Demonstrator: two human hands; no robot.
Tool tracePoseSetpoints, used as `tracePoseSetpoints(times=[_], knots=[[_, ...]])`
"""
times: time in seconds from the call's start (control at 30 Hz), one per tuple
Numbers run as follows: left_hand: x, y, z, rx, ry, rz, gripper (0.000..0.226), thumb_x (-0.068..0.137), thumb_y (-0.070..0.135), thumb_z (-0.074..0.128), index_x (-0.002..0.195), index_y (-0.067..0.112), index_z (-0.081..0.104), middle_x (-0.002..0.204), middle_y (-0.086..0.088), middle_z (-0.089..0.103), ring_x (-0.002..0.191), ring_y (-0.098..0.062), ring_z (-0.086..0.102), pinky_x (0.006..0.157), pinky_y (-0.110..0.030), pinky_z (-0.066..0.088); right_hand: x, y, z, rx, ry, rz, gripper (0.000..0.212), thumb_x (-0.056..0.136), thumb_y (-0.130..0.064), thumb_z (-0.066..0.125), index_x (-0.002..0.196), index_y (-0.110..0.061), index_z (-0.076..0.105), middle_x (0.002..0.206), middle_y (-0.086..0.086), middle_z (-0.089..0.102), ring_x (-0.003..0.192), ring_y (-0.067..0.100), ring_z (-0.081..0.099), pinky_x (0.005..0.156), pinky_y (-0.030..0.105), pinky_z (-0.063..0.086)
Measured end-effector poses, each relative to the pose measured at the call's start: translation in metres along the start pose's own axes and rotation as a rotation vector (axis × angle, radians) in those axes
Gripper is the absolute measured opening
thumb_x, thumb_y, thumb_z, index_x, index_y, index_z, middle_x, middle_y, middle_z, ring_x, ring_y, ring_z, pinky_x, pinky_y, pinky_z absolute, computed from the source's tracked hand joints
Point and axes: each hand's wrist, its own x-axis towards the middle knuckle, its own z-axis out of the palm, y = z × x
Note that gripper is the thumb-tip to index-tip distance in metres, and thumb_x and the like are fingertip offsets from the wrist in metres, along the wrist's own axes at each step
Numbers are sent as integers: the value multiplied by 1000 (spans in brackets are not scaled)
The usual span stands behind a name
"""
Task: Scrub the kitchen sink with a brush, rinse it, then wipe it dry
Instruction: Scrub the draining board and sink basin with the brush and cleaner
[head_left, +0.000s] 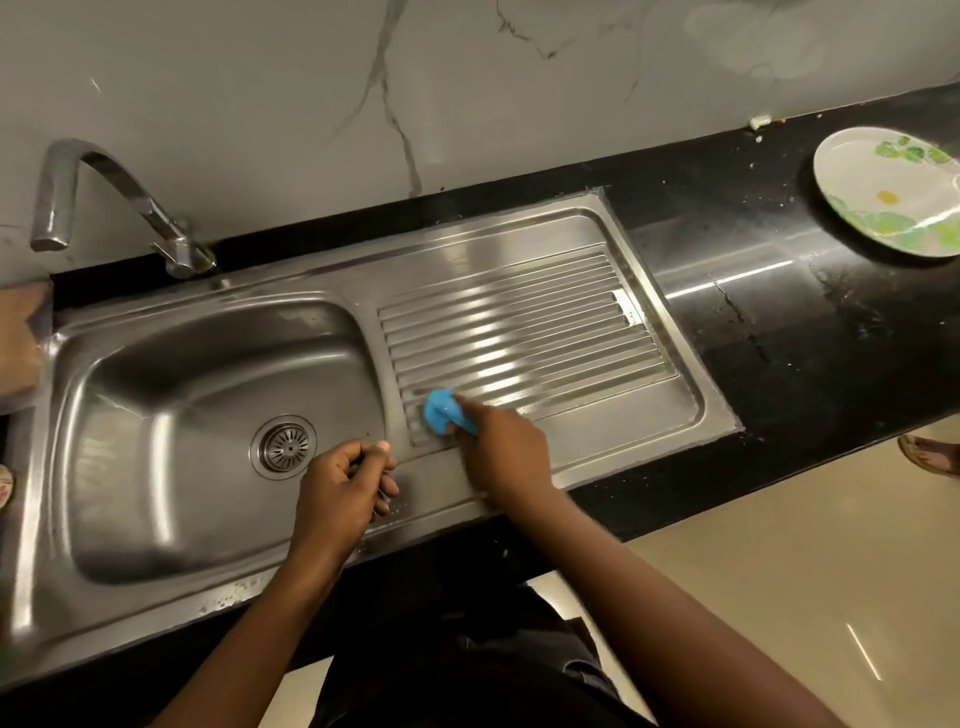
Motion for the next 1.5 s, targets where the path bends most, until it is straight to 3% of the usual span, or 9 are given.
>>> tracePoseSetpoints(times=[0.13, 0.3, 0.47, 0.73, 0.9, 1.0, 1.13, 1.33, 1.5], knots=[[-1, -7, -4, -2, -5, -4, 28, 105, 23, 58, 85, 8, 71, 68, -14, 71, 53, -23, 61, 53, -32, 49, 11, 83, -52, 70, 144, 136, 34, 103, -42, 60, 135, -35, 65, 101, -2, 74, 86, 18, 67, 75, 33, 49], [-2, -11, -5, -14, -19, -20, 28, 105, 23, 60, 84, 8, 71, 69, -13, 71, 54, -23, 61, 54, -34, 49, 28, 143, -103, 87, 342, 357, 34, 103, -29, 64, 136, -20, 65, 110, 4, 73, 86, 19, 68, 73, 41, 59], [-1, -7, -6, -32, -18, -17, 28, 104, 22, 59, 84, 6, 71, 69, -15, 71, 55, -24, 61, 54, -33, 49, 26, 71, -50, 186, 231, 333, 28, 101, -35, 61, 127, -27, 70, 97, -4, 73, 82, 17, 69, 69, 36, 56], [5, -3, -6, -9, -7, -10, 29, 105, 23, 59, 83, 8, 71, 66, -13, 70, 53, -21, 59, 52, -29, 47, 3, -45, 12, -9, 0, -9, 55, 99, -47, 63, 151, -38, 51, 129, 1, 71, 115, 22, 67, 90, 34, 50], [5, -5, -4, -24, -12, -22, 29, 105, 21, 59, 84, 6, 71, 68, -15, 70, 53, -21, 59, 51, -28, 47, 18, 30, -36, 2, 104, 137, 44, 94, -58, 65, 131, -35, 67, 107, 1, 76, 98, 27, 70, 71, 30, 44], [4, -7, -2, -14, -25, -20, 29, 105, 22, 59, 84, 5, 71, 68, -14, 71, 53, -21, 60, 52, -28, 47, 29, 93, -80, 7, 223, 242, 37, 97, -49, 67, 126, -27, 69, 100, -6, 72, 73, 8, 60, 56, 23, 38], [5, -8, 2, -24, -30, -28, 29, 104, 22, 60, 84, 5, 70, 68, -15, 71, 53, -22, 59, 53, -32, 47, 41, 144, -115, 36, 334, 395, 44, 97, -42, 70, 135, -21, 66, 113, 6, 75, 82, 14, 65, 62, 27, 45], [6, -7, 0, -43, -27, -24, 28, 104, 22, 60, 84, 6, 71, 68, -14, 71, 54, -24, 60, 55, -34, 48, 22, 63, -58, 180, 257, 338, 33, 100, -39, 66, 129, -24, 68, 109, 3, 75, 77, 13, 61, 61, 25, 40], [9, -4, -6, -47, -13, -22, 29, 105, 22, 59, 84, 5, 71, 66, -16, 70, 53, -23, 59, 53, -31, 47, 7, -48, 17, 48, 42, 6, 51, 101, -43, 61, 150, -33, 53, 118, 5, 74, 106, 26, 69, 77, 33, 44]])
